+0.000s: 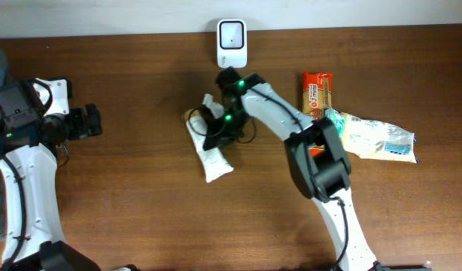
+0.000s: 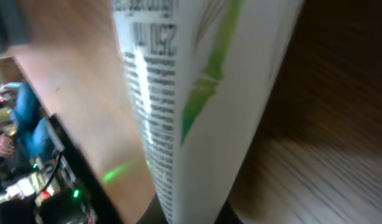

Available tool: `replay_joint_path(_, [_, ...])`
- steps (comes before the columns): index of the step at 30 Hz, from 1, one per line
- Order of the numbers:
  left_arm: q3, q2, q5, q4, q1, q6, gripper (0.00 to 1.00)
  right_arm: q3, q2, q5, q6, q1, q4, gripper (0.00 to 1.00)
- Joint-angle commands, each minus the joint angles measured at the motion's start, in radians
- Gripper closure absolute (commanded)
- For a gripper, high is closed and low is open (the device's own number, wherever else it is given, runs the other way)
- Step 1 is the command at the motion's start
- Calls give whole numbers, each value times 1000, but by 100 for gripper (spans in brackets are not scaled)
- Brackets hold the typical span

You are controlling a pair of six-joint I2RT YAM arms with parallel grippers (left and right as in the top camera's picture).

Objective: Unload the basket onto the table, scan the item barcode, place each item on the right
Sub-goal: 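Lift the white tube with the right gripper toward the scanner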

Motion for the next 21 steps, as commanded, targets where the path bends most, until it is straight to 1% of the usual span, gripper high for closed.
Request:
replay_joint_path(1, [9, 0, 10, 2, 5, 9, 1, 3, -181, -198, -201, -71, -66, 96])
replay_joint_path(4, [9, 0, 10, 2, 5, 9, 1, 3, -290, -257, -232, -127, -101, 96])
replay_joint_path(10, [9, 0, 10, 2, 5, 9, 1, 3, -542, -258, -232, -219, -129, 96])
replay_joint_path(15, [9, 0, 10, 2, 5, 9, 1, 3, -632, -256, -232, -219, -135, 96])
replay_joint_path(21, [9, 0, 10, 2, 5, 9, 1, 3, -647, -253, -231, -219, -140, 96])
